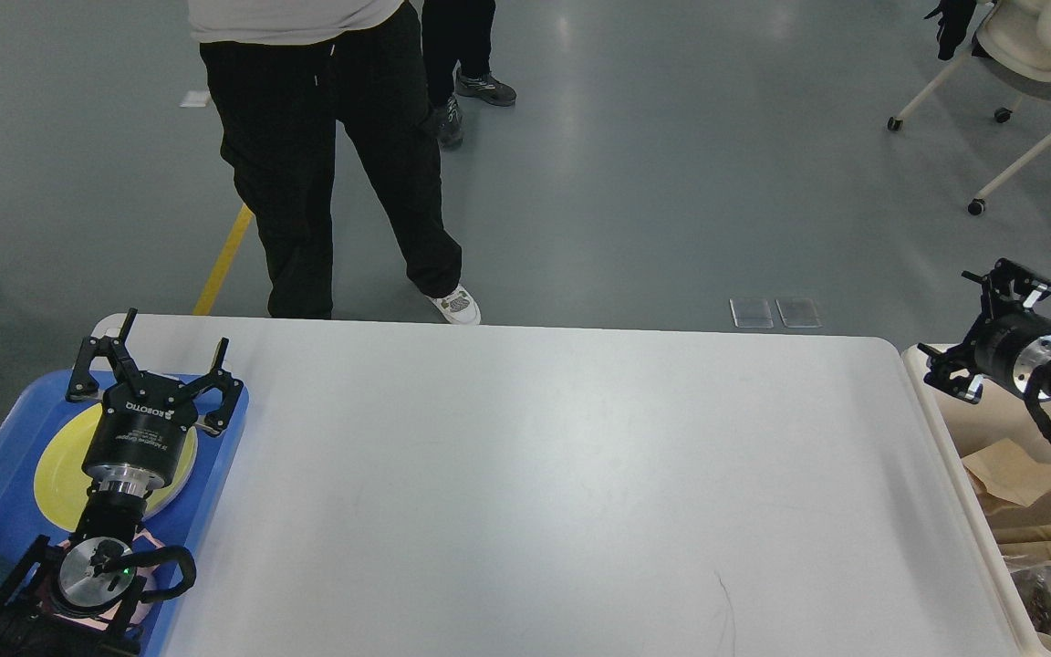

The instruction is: Tidy desktop

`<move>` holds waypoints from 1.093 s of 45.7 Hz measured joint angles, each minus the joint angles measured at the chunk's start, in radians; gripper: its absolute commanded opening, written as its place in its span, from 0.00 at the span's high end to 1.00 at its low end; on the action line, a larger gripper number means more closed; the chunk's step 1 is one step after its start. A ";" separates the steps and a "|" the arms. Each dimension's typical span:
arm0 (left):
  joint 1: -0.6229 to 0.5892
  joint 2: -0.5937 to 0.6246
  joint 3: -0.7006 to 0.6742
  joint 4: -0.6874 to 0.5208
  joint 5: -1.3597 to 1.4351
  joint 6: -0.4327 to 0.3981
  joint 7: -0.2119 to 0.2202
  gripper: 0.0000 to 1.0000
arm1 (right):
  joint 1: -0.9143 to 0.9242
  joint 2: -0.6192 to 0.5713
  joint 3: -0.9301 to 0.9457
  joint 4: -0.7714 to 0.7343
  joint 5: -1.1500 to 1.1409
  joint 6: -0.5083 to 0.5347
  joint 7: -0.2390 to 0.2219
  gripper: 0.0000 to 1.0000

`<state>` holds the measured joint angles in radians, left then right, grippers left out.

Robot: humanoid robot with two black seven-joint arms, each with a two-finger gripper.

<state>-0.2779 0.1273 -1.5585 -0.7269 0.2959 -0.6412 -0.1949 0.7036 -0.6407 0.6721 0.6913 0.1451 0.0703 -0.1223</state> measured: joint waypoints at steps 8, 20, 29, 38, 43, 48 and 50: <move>0.000 0.000 0.000 0.000 0.000 0.000 0.000 0.04 | -0.132 0.081 0.179 0.127 -0.041 0.007 0.191 0.00; 0.000 0.000 0.000 0.001 0.000 0.000 -0.001 0.04 | -0.303 0.290 0.412 0.163 -0.204 0.009 0.493 0.00; 0.000 0.000 0.000 0.001 0.000 0.000 -0.001 0.04 | -0.387 0.389 0.587 0.178 -0.335 0.076 0.499 0.00; 0.000 0.000 0.000 0.001 0.000 0.000 -0.001 0.04 | -0.401 0.388 0.610 0.171 -0.342 0.100 0.501 0.00; 0.000 0.000 0.000 0.001 0.000 0.000 0.000 0.04 | -0.401 0.371 0.610 0.163 -0.341 0.100 0.503 0.00; 0.000 0.000 0.000 0.001 0.000 0.000 -0.001 0.04 | -0.402 0.371 0.604 0.155 -0.339 0.100 0.503 0.00; 0.000 0.000 0.000 0.001 0.000 0.000 -0.001 0.04 | -0.402 0.371 0.604 0.155 -0.339 0.100 0.503 0.00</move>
<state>-0.2776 0.1273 -1.5585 -0.7255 0.2956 -0.6412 -0.1954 0.3021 -0.2694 1.2758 0.8463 -0.1935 0.1702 0.3810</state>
